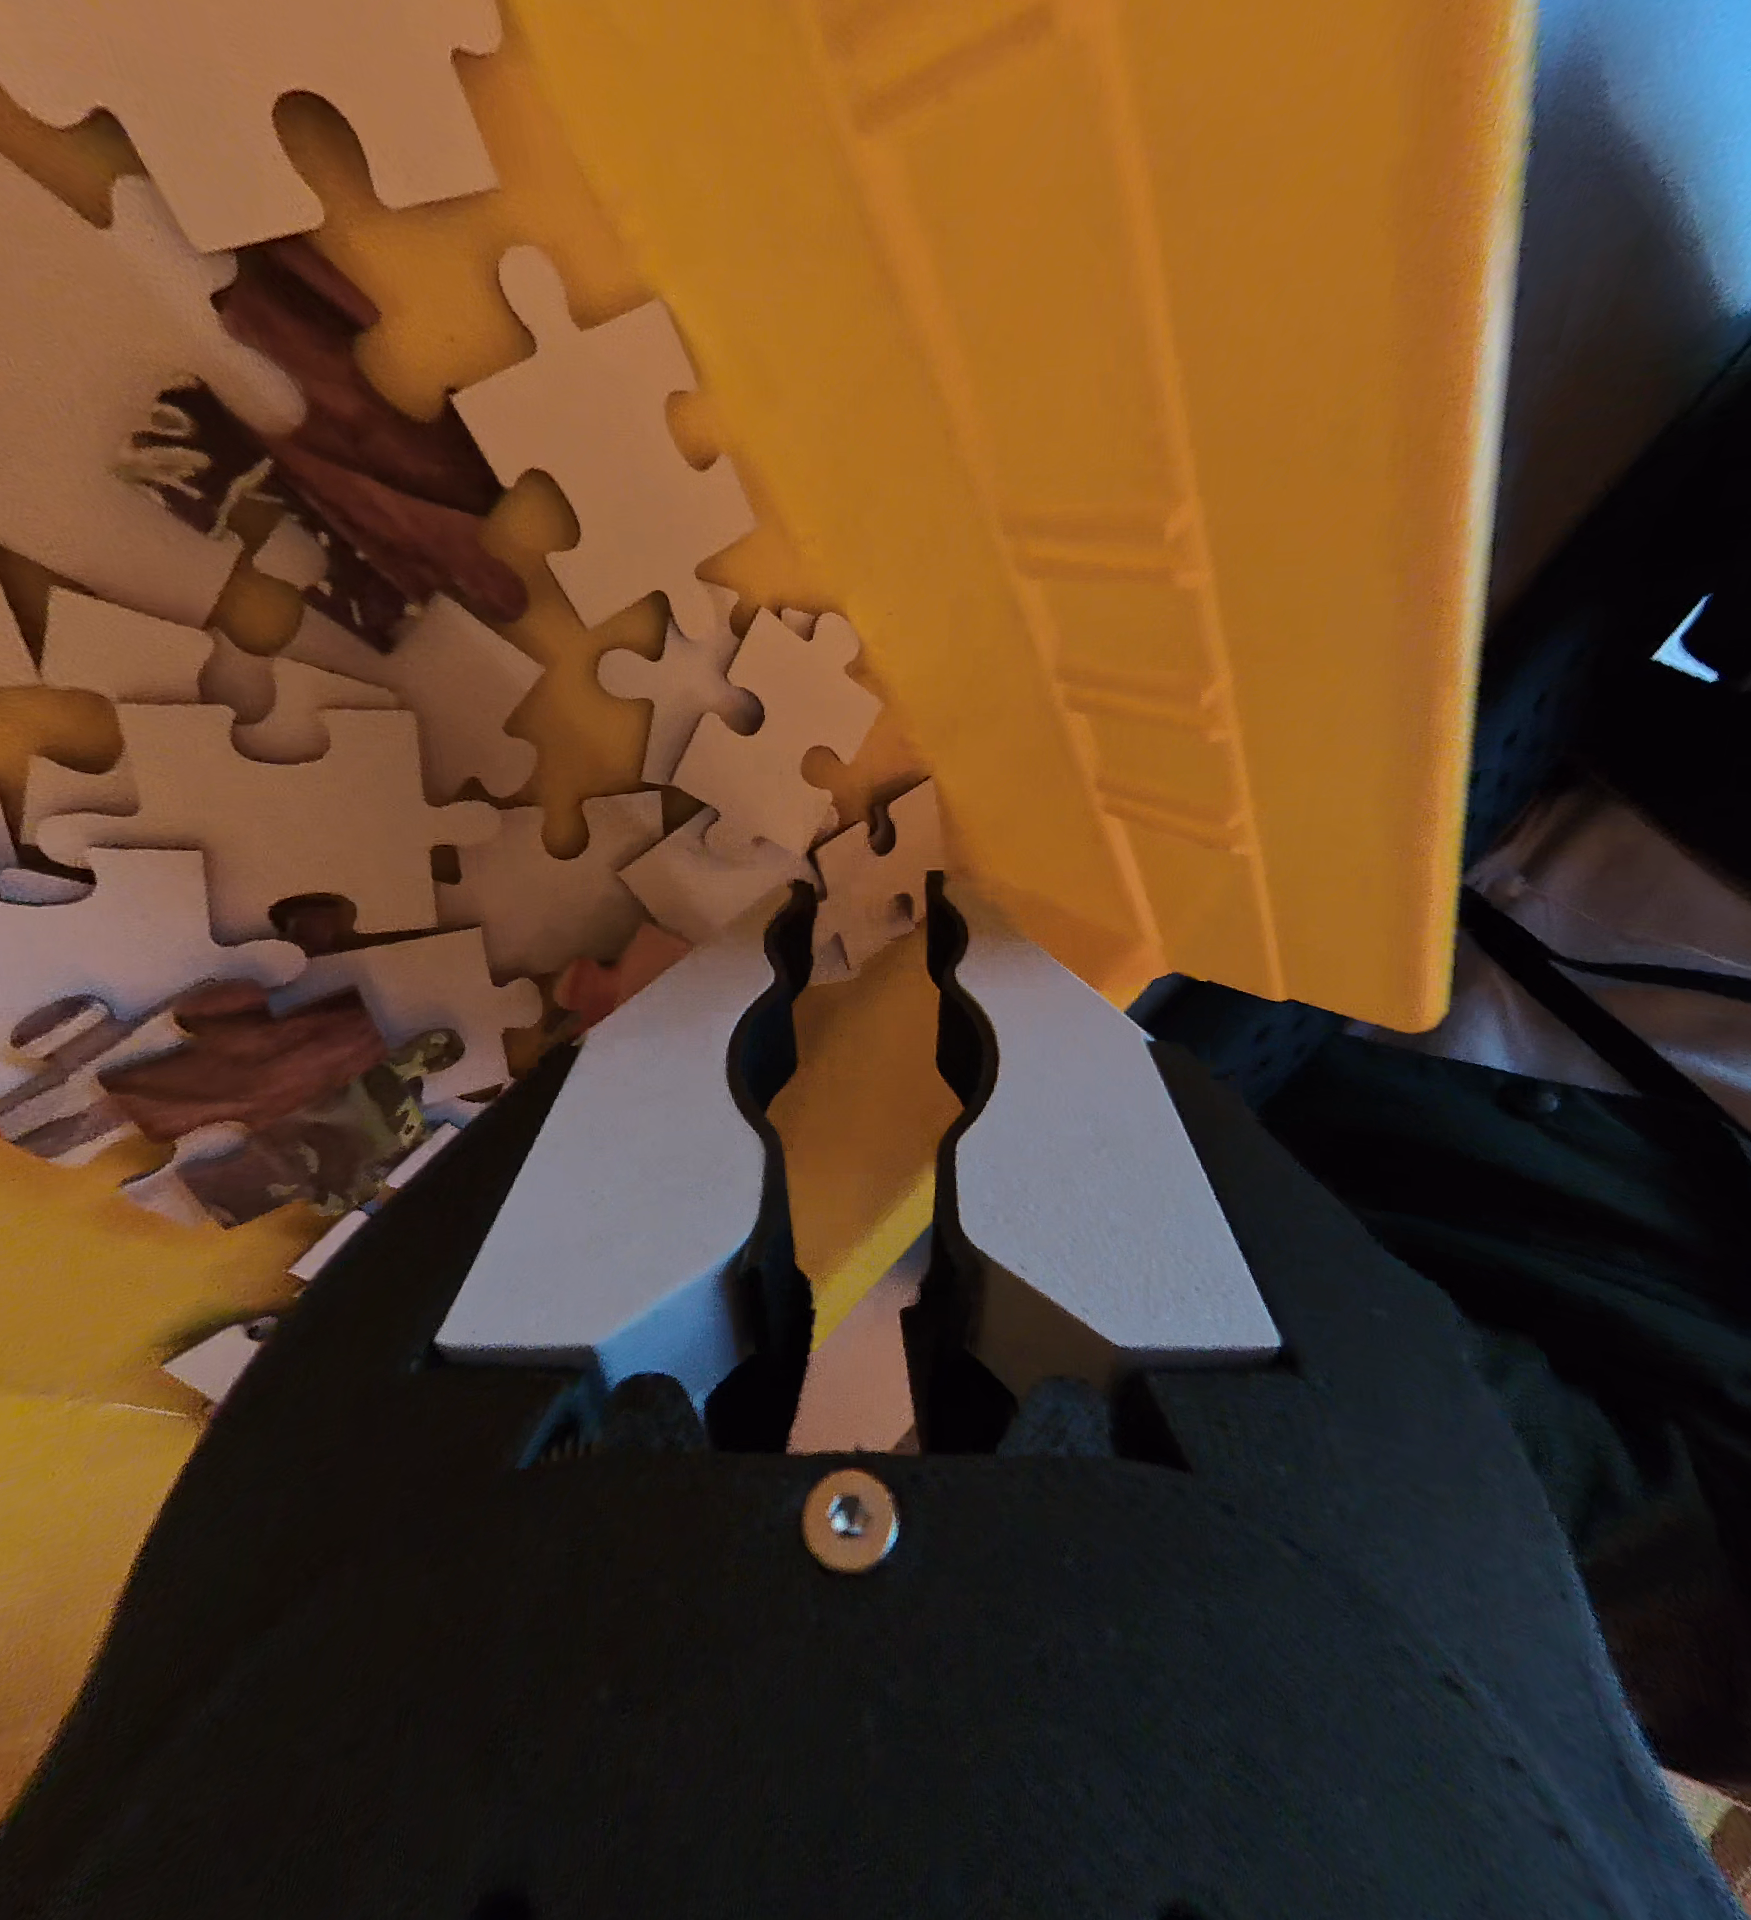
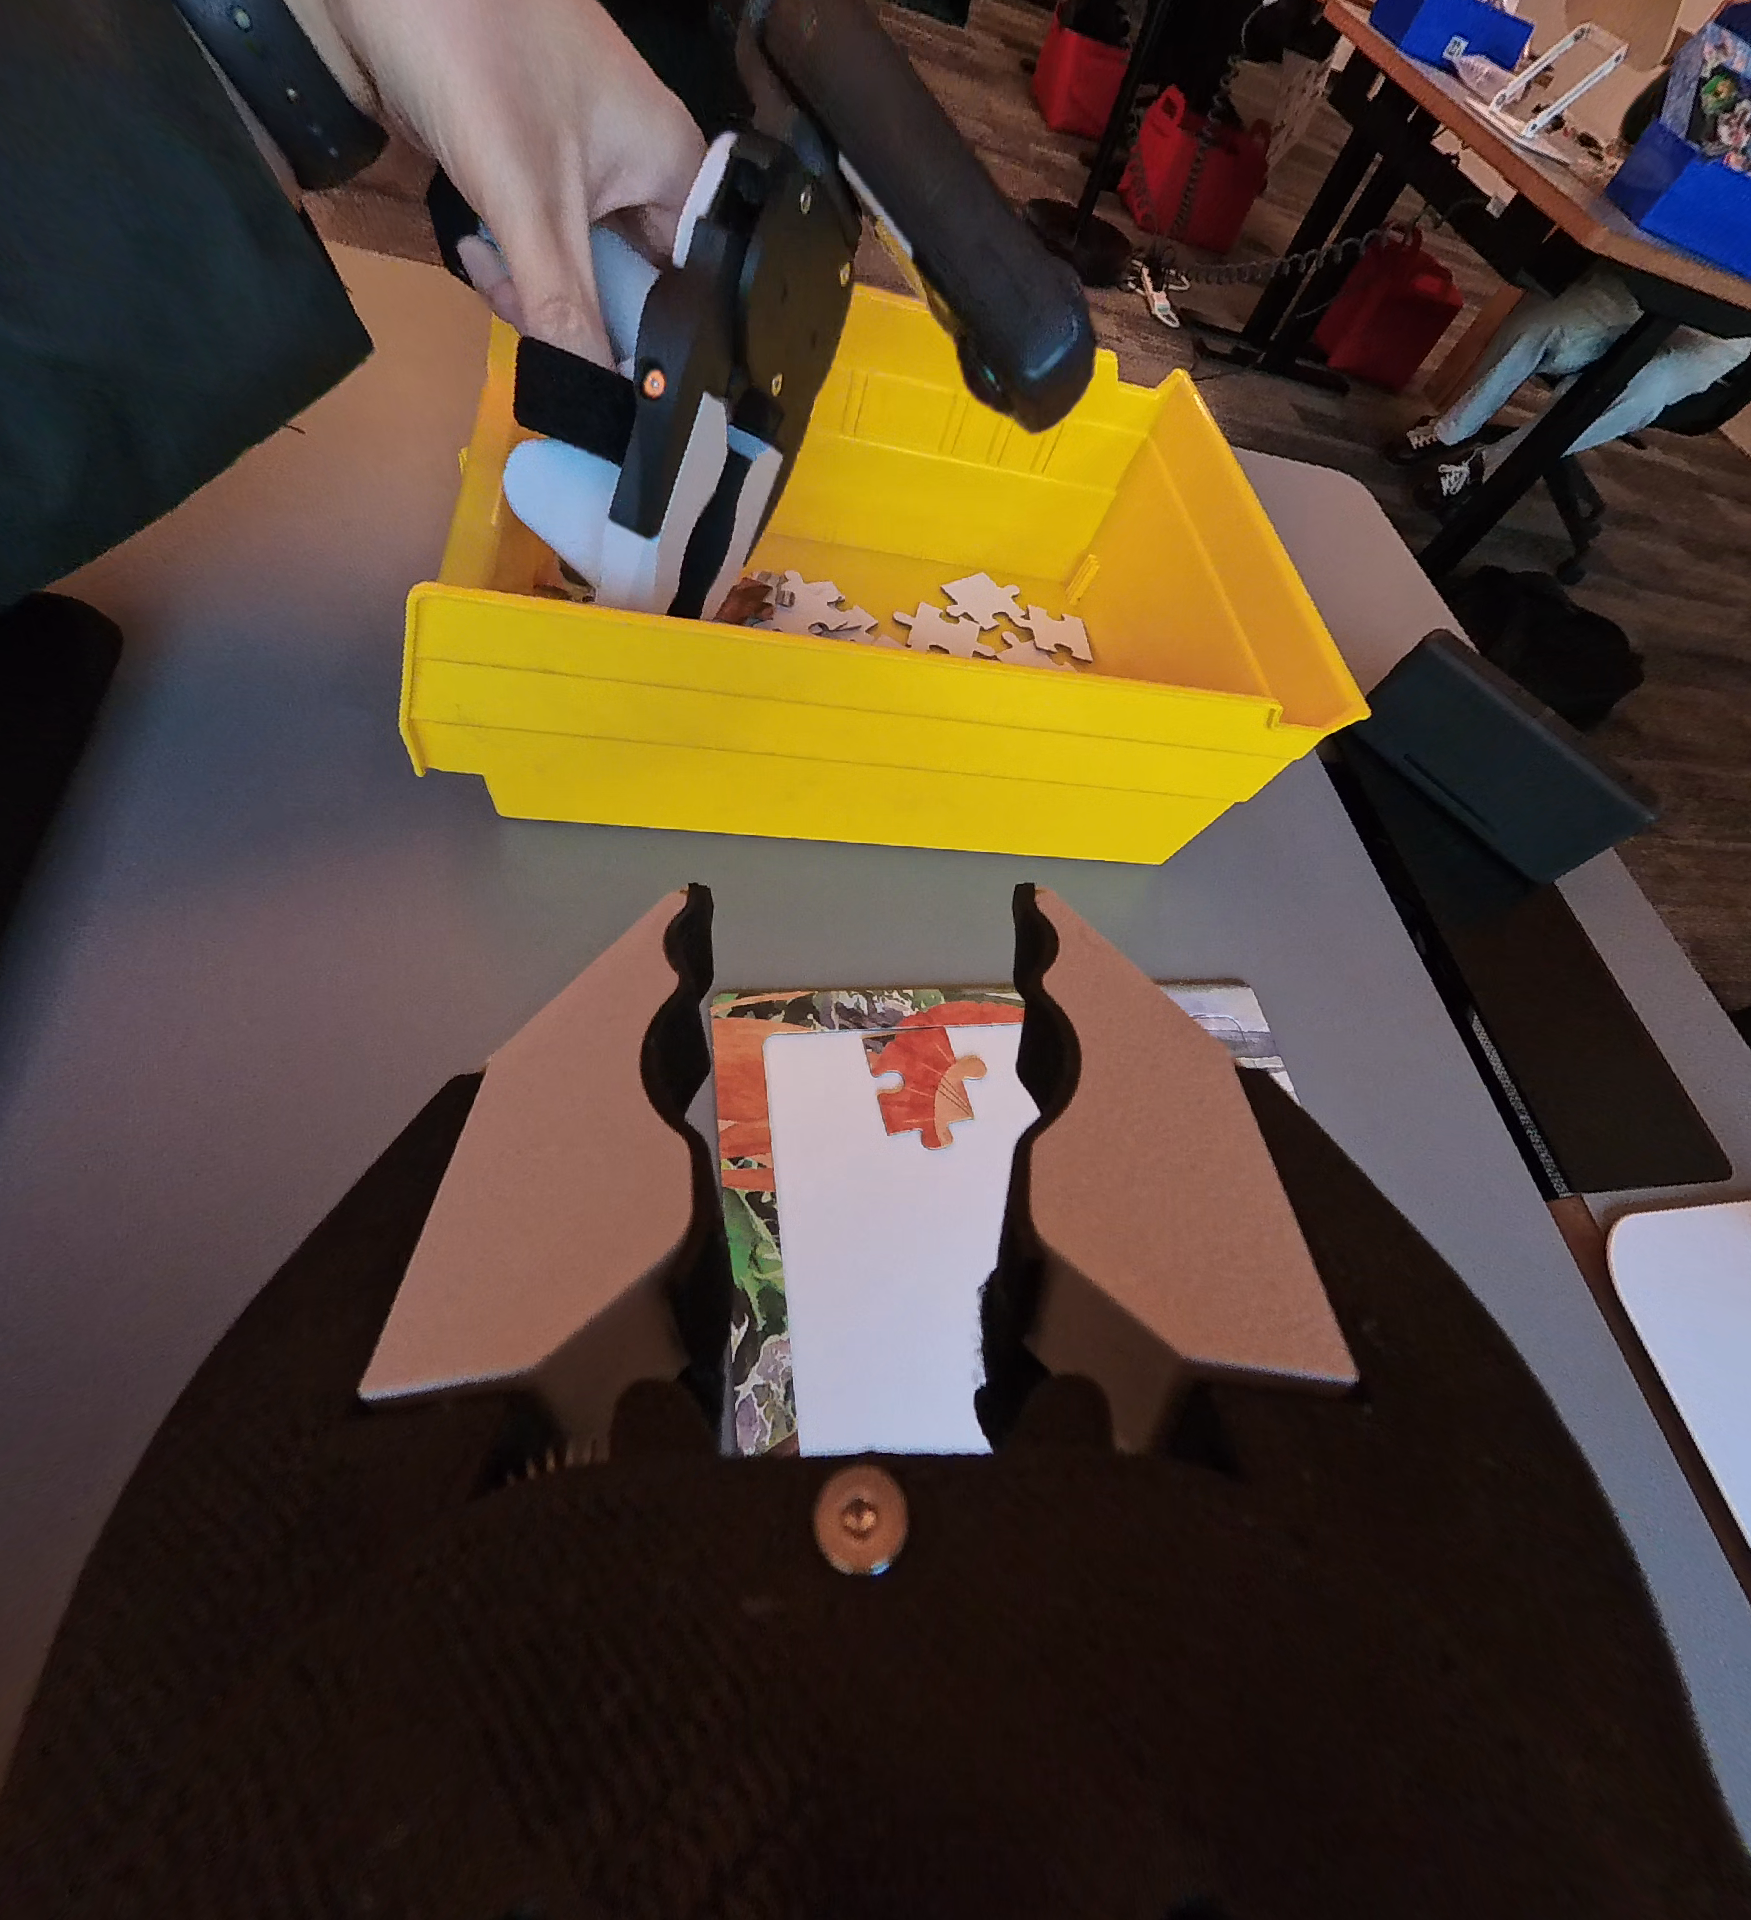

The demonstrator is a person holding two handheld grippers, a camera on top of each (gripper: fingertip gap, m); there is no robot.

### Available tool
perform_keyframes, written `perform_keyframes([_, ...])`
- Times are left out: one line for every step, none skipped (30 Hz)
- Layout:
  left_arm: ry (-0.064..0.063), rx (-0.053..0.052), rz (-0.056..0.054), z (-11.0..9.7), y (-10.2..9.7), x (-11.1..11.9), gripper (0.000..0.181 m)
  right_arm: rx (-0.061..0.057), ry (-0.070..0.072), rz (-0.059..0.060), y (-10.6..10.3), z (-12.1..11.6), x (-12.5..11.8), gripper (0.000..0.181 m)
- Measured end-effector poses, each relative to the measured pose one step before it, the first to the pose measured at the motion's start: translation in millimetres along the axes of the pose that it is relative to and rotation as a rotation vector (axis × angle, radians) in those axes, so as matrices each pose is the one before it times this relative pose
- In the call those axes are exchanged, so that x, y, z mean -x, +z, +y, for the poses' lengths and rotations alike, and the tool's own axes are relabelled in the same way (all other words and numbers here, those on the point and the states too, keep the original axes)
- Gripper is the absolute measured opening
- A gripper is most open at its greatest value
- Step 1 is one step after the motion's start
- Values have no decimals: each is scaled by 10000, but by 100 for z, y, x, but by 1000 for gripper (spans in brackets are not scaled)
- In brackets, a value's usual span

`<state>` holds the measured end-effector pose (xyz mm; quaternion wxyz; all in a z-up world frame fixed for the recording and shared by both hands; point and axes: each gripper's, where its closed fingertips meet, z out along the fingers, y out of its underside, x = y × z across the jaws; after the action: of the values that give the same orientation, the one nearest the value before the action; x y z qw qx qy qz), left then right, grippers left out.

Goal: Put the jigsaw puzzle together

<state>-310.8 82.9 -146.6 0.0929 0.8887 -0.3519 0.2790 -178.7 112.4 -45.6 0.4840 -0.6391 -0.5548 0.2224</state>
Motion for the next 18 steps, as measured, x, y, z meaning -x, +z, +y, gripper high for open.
perform_keyframes([35,119,-151,79,189,315,21,3,-18,3,-9,-12,11,58])
perform_keyframes([29,71,-169,-2,146,323,22,1,-16,0,0,-5,9,58])
perform_keyframes([17,18,-5,-57,90,65,21,7,-13,-4,8,21,14,58])
perform_keyframes([9,-36,140,-128,30,-196,22,13,-5,4,20,27,-7,58])
perform_keyframes([35,-36,71,-120,16,-133,24,15,-2,0,18,29,0,58])
perform_keyframes([47,-10,14,-63,18,-73,24,14,-2,-6,15,41,9,58])
perform_keyframes([40,53,56,50,67,-134,24,13,-3,-7,12,31,6,58])
perform_keyframes([44,106,55,147,114,-130,24,11,-5,-2,-3,24,2,58])
perform_keyframes([48,92,31,132,113,-77,22,2,-5,-2,-2,3,-1,58])
perform_keyframes([34,26,51,29,59,-88,22,-7,-4,2,-20,-32,-7,58])
perform_keyframes([4,3,72,5,38,-87,22,-20,0,3,-36,-49,-5,58])
perform_keyframes([-10,22,69,32,33,-52,21,-31,7,-9,-29,-72,6,58])
perform_keyframes([-3,20,51,37,39,-10,21,-22,12,-2,-31,-37,-8,58])
perform_keyframes([-7,-12,36,-1,-1,26,20,-7,5,6,-9,-21,-21,58])
perform_keyframes([-30,-22,57,6,-7,-3,19,4,-1,3,-8,12,-17,58])
perform_keyframes([-16,-18,69,24,-10,-28,20,0,-2,-1,4,24,-7,58])
perform_keyframes([4,-4,60,52,9,-24,20,3,7,-4,6,28,-5,58])
perform_keyframes([7,-29,46,23,-10,-20,20,7,8,-6,15,15,0,58])
